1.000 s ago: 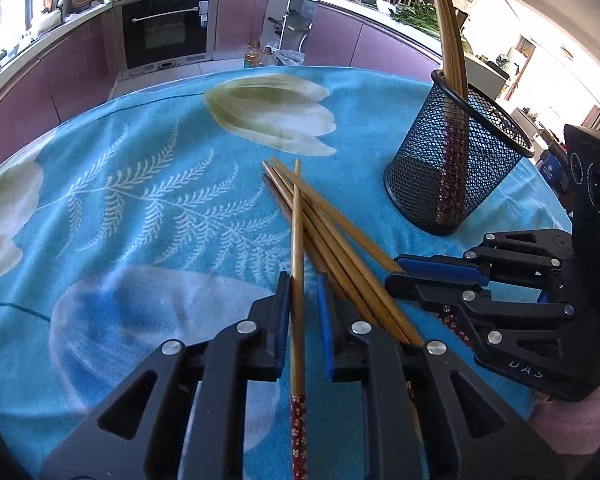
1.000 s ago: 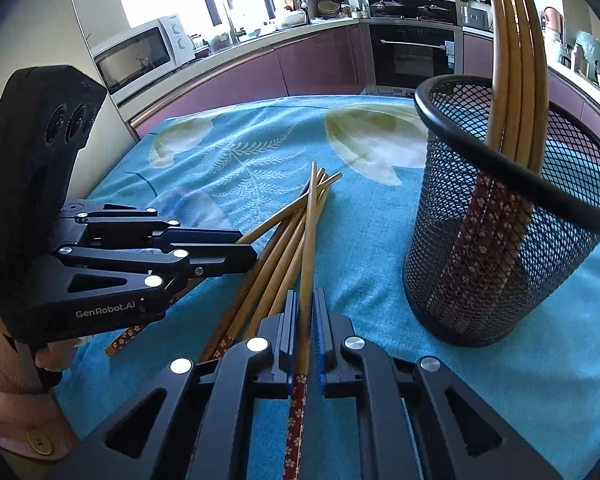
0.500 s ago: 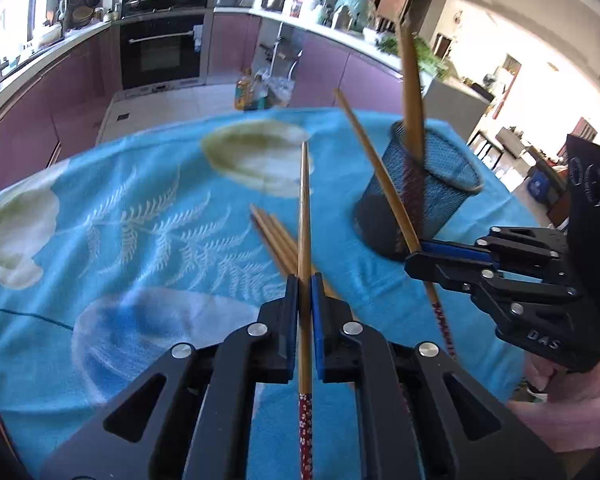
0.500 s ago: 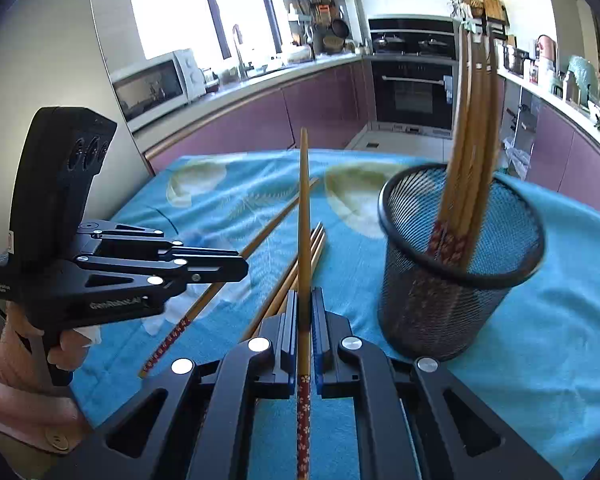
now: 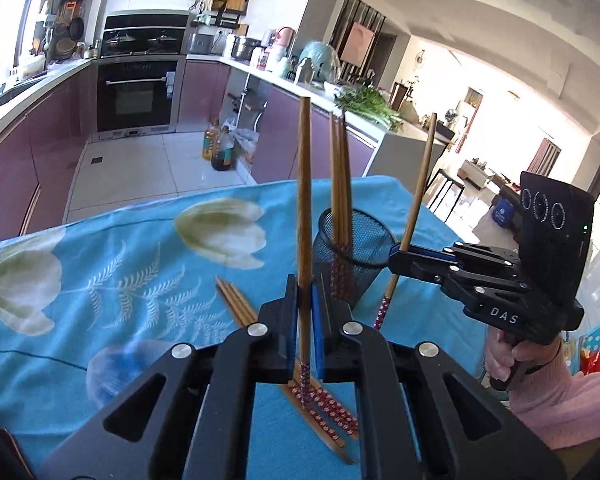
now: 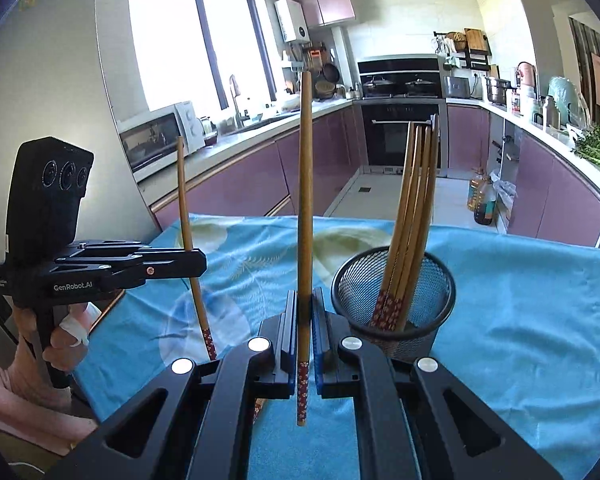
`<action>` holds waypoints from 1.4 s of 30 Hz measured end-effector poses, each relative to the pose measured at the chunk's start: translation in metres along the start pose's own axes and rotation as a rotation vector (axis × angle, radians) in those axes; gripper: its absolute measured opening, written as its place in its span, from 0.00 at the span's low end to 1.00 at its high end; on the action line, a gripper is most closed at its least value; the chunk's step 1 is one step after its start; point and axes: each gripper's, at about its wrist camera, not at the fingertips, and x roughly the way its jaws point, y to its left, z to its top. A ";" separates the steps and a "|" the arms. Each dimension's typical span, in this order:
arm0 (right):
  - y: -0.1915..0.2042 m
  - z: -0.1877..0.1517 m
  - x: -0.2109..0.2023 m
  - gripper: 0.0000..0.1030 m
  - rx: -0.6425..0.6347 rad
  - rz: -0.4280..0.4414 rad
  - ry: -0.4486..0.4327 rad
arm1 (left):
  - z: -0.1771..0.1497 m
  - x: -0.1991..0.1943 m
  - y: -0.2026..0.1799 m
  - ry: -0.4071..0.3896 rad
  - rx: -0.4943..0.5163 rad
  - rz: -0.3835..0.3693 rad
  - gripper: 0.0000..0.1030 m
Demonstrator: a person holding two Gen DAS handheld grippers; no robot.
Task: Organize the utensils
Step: 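Lift both held chopsticks upright toward the black mesh cup, then lower both held chopsticks down into the mesh cup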
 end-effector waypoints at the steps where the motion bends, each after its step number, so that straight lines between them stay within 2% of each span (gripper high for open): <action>1: -0.002 0.002 -0.002 0.06 -0.001 -0.002 -0.008 | 0.003 -0.001 -0.002 -0.009 0.000 -0.005 0.07; 12: -0.017 0.032 -0.025 0.06 -0.008 -0.027 -0.106 | 0.044 -0.001 -0.019 -0.084 0.007 -0.064 0.07; 24: -0.027 0.048 -0.034 0.06 -0.020 -0.056 -0.183 | 0.086 -0.012 -0.047 -0.168 0.059 -0.090 0.07; 28: -0.031 0.055 -0.030 0.06 -0.024 -0.077 -0.196 | 0.099 -0.011 -0.059 -0.188 0.085 -0.077 0.07; 32: -0.036 0.054 -0.018 0.06 -0.028 -0.098 -0.182 | 0.103 0.002 -0.068 -0.164 0.115 -0.052 0.07; 42: -0.048 0.041 0.008 0.06 0.009 -0.118 -0.089 | 0.090 0.045 -0.071 -0.017 0.175 -0.002 0.07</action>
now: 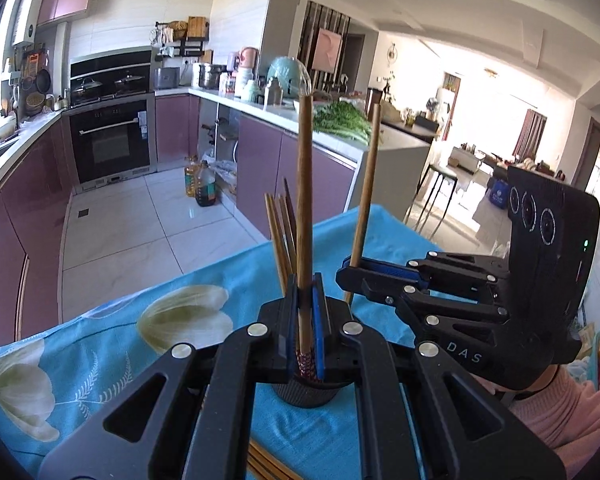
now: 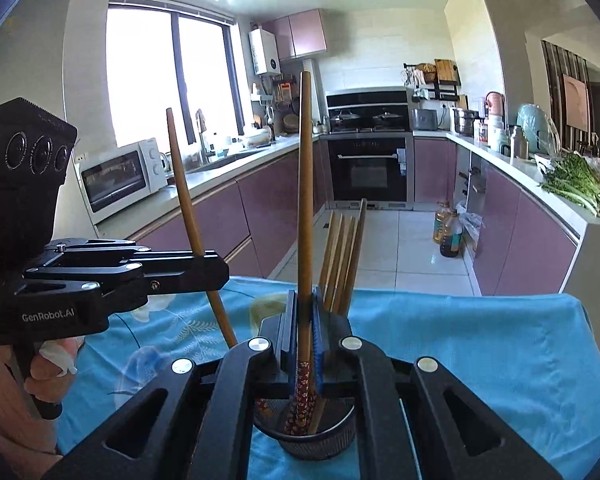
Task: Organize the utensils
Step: 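Lower both held chopsticks down into the mesh cup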
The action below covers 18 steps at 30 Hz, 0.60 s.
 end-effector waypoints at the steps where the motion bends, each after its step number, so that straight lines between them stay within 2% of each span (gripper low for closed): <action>1: 0.000 -0.002 0.002 0.06 0.002 0.000 0.011 | -0.002 0.004 0.000 0.014 0.003 0.004 0.07; 11: -0.003 -0.016 0.019 0.06 0.016 -0.006 0.128 | -0.014 0.041 0.008 0.143 0.021 -0.007 0.07; 18: -0.009 -0.021 0.031 0.07 0.053 -0.014 0.156 | -0.016 0.064 0.016 0.175 -0.008 0.000 0.07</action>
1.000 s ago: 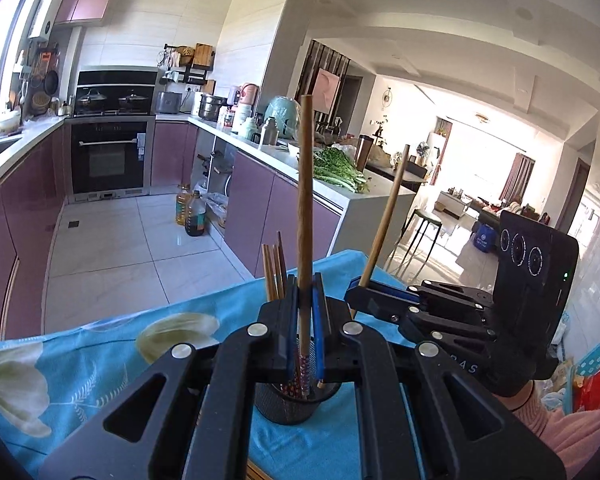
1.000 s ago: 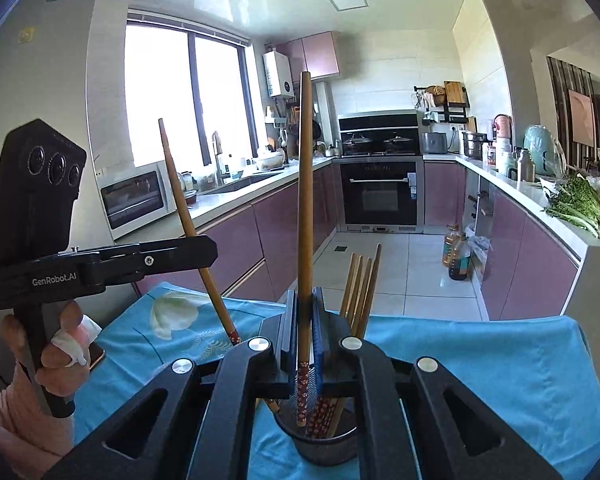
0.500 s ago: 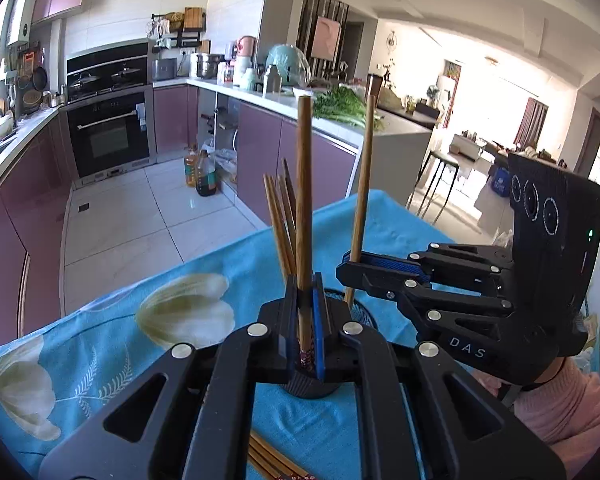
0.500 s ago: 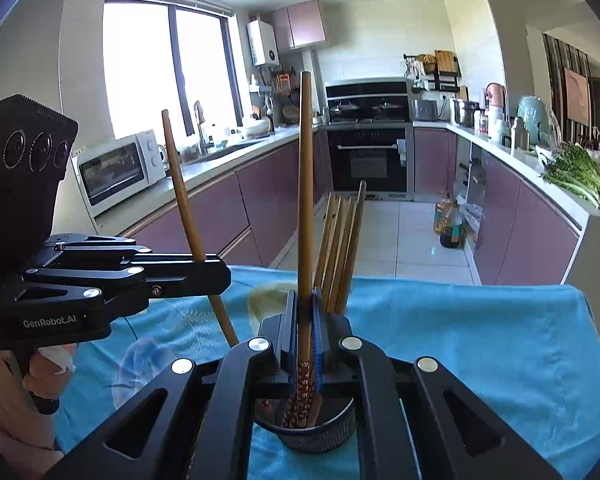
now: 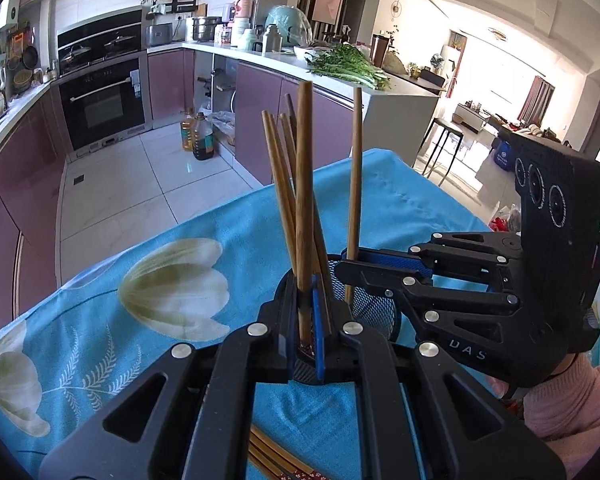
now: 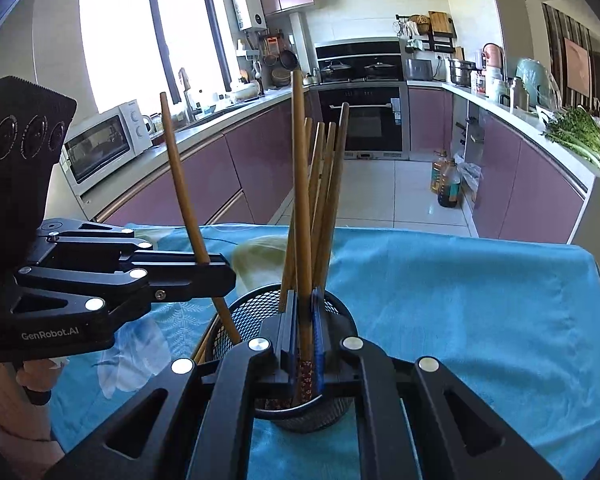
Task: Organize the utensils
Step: 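Lower both held chopsticks down into the mesh cup, then open the left tool to release its chopstick while the right tool releases its own, then move both open tools back down to the remaining chopsticks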
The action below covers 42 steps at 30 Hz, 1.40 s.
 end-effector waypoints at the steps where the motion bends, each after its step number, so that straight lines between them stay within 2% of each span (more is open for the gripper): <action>1: 0.000 0.000 0.000 0.07 0.005 -0.001 -0.001 | 0.000 0.002 0.001 0.001 -0.005 0.001 0.08; 4: 0.001 0.000 -0.001 0.08 0.016 -0.007 -0.007 | -0.001 0.009 0.004 0.001 -0.013 -0.005 0.21; 6: 0.001 -0.001 -0.002 0.14 0.022 -0.009 -0.012 | -0.003 0.010 0.005 -0.014 -0.024 0.027 0.20; 8: 0.001 -0.002 -0.004 0.21 0.026 -0.014 -0.023 | -0.006 0.009 0.008 -0.028 -0.043 0.017 0.21; 14: 0.009 -0.006 -0.015 0.23 0.010 -0.006 -0.059 | -0.023 -0.010 0.015 -0.099 -0.081 0.055 0.29; 20: 0.040 -0.015 -0.039 0.30 -0.085 0.073 -0.100 | -0.054 -0.046 0.024 -0.191 -0.097 0.110 0.37; 23: 0.061 -0.025 -0.042 0.31 -0.145 0.130 -0.085 | -0.071 -0.060 0.030 -0.212 -0.113 0.128 0.40; 27: 0.080 -0.041 -0.031 0.31 -0.181 0.183 -0.023 | -0.093 -0.070 0.035 -0.208 -0.130 0.170 0.43; 32: 0.086 -0.060 -0.005 0.31 -0.154 0.207 0.076 | -0.120 -0.071 0.041 -0.170 -0.154 0.201 0.46; 37: 0.088 -0.076 0.015 0.31 -0.124 0.208 0.154 | -0.144 -0.058 0.046 -0.106 -0.186 0.201 0.46; 42: 0.083 -0.079 0.024 0.31 -0.104 0.190 0.185 | -0.158 -0.043 0.045 -0.054 -0.200 0.190 0.46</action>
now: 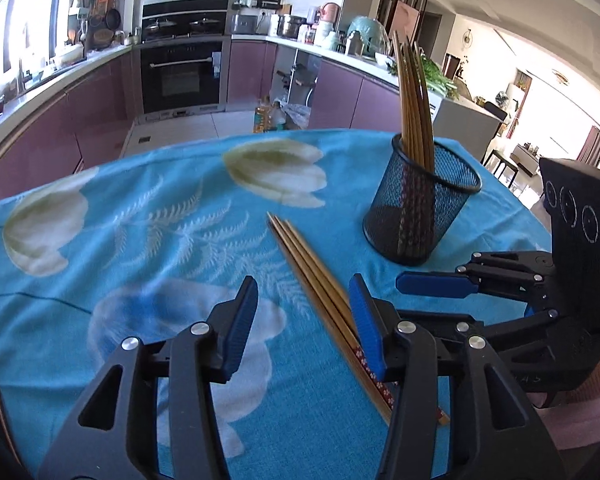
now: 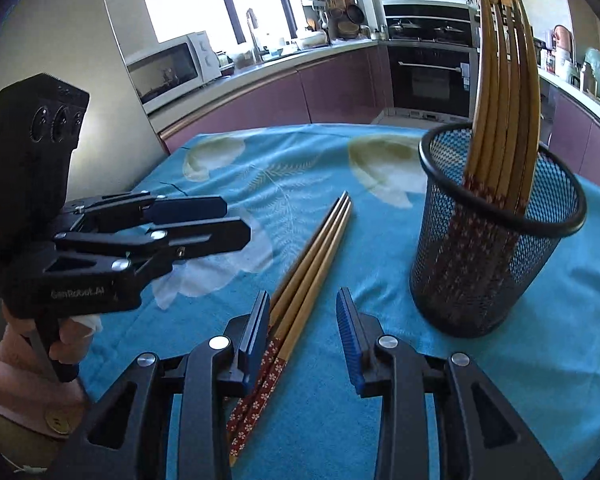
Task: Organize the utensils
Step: 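Move both open tools back down to the remaining chopsticks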
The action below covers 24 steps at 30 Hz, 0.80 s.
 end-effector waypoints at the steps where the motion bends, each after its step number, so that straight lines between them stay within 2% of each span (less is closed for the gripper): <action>1: 0.000 -0.002 0.001 0.31 0.005 0.000 0.004 | -0.003 0.003 0.000 0.010 -0.002 -0.003 0.46; 11: -0.002 -0.013 0.008 0.31 0.019 -0.016 0.031 | -0.011 0.019 0.000 0.070 -0.016 0.004 0.46; 24: 0.000 -0.017 0.016 0.31 0.018 -0.026 0.038 | -0.017 0.031 -0.003 0.099 -0.016 0.014 0.46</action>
